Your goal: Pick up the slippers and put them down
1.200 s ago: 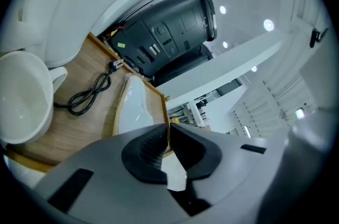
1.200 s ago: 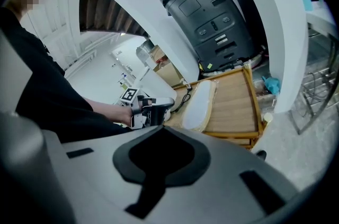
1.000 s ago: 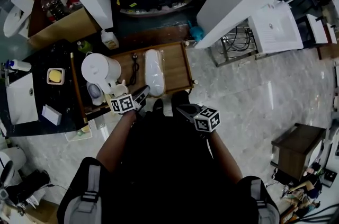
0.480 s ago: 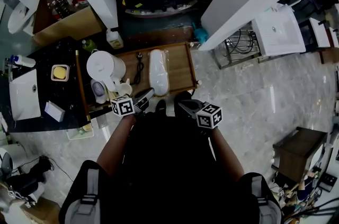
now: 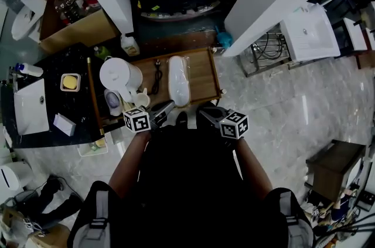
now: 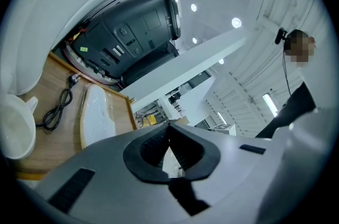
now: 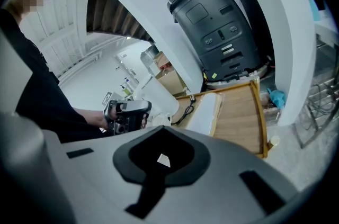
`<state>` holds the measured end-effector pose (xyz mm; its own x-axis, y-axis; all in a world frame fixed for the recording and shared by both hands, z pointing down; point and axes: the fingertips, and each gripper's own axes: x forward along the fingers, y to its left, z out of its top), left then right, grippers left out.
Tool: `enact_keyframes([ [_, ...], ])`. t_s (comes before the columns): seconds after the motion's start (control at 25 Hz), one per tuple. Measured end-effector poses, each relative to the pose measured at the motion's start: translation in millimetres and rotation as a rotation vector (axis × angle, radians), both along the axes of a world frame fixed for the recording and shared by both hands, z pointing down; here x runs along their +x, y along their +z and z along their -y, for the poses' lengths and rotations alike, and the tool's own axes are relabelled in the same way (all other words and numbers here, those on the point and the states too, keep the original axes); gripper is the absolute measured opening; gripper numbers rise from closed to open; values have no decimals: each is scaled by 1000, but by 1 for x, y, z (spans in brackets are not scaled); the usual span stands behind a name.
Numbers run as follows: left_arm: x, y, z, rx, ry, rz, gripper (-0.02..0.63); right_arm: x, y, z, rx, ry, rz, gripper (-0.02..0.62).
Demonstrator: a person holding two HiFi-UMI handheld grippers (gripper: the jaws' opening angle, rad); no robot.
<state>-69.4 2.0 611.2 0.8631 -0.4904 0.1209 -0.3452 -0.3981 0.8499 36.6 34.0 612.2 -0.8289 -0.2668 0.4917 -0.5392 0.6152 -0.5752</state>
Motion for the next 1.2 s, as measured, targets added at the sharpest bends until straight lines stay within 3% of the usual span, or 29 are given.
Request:
enact_keyframes([
  [1.2, 3, -4, 2, 6, 54, 10, 12, -2, -1, 9, 12, 15, -17, 6],
])
